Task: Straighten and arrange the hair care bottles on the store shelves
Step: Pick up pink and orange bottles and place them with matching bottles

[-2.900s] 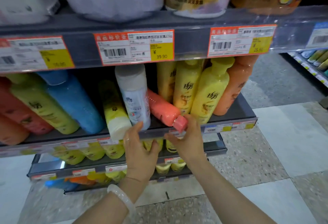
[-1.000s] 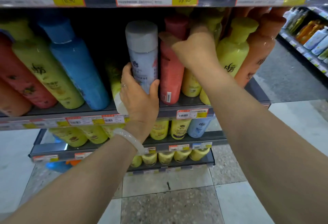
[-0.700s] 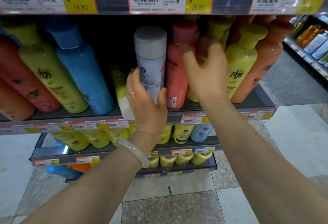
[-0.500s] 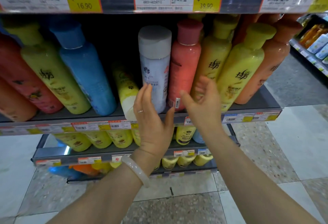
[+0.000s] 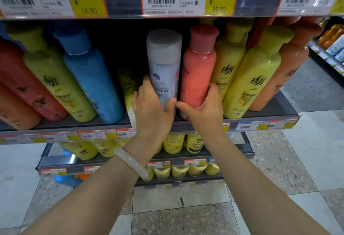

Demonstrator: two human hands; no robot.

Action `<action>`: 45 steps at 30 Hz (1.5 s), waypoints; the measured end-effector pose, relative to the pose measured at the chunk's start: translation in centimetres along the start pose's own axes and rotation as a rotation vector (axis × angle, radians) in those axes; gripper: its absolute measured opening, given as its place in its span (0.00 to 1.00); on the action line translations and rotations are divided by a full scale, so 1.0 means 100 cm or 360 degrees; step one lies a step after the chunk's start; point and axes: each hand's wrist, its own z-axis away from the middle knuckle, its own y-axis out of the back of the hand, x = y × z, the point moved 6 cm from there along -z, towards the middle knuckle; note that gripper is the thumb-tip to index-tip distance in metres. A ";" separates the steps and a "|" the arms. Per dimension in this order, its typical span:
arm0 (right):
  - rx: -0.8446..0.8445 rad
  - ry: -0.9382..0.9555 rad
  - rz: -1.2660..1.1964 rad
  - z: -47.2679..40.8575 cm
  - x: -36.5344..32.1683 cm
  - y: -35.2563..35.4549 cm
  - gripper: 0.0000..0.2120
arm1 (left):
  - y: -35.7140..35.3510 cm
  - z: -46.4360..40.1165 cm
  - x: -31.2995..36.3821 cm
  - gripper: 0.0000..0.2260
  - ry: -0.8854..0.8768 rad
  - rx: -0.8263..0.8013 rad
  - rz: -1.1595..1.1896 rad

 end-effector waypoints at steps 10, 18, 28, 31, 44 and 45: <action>-0.0039 -0.0093 -0.0217 0.011 0.017 0.003 0.39 | 0.001 0.054 0.017 0.23 -0.0438 0.0217 0.0229; 0.0043 -0.0037 -0.0120 0.006 0.012 -0.004 0.40 | -0.031 0.068 -0.006 0.21 -0.0032 -0.0144 0.0422; -0.0360 -0.0018 -0.0391 0.000 0.026 -0.001 0.34 | -0.049 0.070 -0.006 0.27 0.0041 -0.0513 0.0316; -0.0292 0.0016 -0.0413 -0.005 0.021 0.007 0.38 | -0.052 0.068 -0.003 0.28 0.0059 -0.0469 0.0314; -0.0231 0.0064 -0.0137 -0.004 0.010 0.009 0.28 | -0.066 0.062 0.004 0.29 0.0170 -0.0247 0.0325; -0.0197 0.0051 -0.0137 -0.001 0.008 0.012 0.28 | -0.065 0.063 0.005 0.29 0.0194 -0.0246 0.0359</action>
